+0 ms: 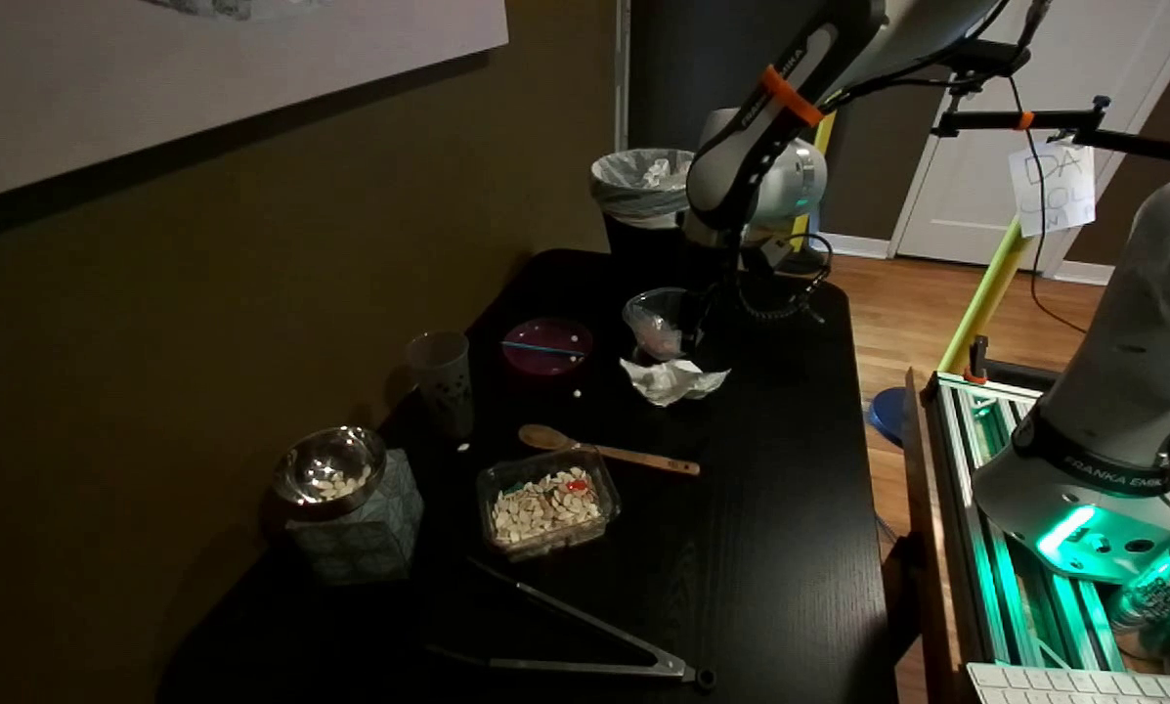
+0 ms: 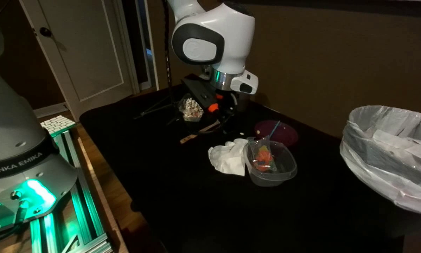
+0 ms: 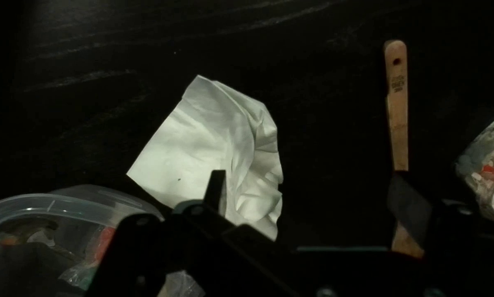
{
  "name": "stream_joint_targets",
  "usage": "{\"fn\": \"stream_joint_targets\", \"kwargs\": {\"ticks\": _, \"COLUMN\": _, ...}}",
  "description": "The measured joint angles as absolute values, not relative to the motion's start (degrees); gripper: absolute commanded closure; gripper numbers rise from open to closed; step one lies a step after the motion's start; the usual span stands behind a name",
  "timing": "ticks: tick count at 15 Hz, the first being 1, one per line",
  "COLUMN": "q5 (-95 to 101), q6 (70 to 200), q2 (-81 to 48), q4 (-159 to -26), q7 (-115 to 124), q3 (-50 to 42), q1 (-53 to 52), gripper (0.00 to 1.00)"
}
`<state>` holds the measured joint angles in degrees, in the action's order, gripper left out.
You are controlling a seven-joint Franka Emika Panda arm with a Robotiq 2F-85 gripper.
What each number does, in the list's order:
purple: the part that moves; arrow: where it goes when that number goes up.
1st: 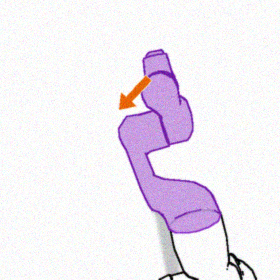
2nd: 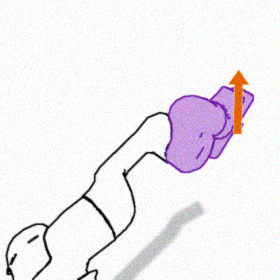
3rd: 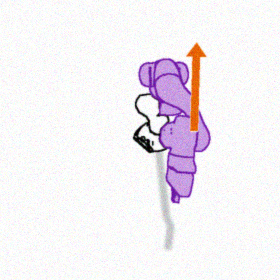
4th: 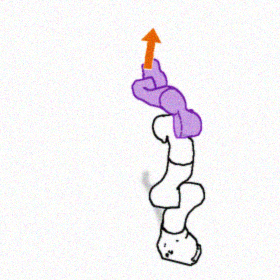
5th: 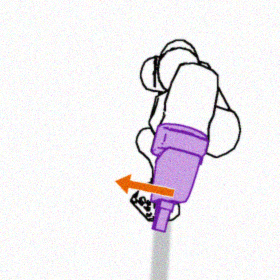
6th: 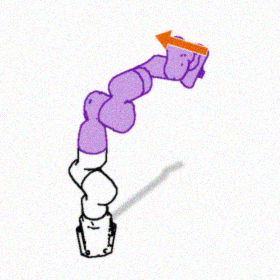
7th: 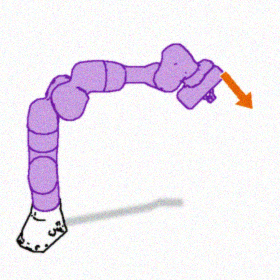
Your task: Put the paper towel on the pink plate
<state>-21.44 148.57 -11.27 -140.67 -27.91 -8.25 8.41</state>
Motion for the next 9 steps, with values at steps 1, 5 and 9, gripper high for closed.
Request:
{"fn": "stream_joint_targets", "kwargs": {"ticks": 1, "q5": -20.67, "q6": 148.57, "q2": -12.51, "q4": -140.04, "q7": -27.46, "q3": -8.00, "q1": 8.68, "gripper": 0.00}}
{"fn": "stream_joint_targets", "kwargs": {"ticks": 5, "q5": -18.02, "q6": 149.04, "q2": -17.74, "q4": -137.30, "q7": -26.31, "q3": -6.54, "q1": 9.44, "gripper": 0.00}}
{"fn": "stream_joint_targets", "kwargs": {"ticks": 9, "q5": -13.94, "q6": 153.66, "q2": -23.46, "q4": -134.09, "q7": -22.20, "q3": -5.89, "q1": 9.52, "gripper": 0.00}}
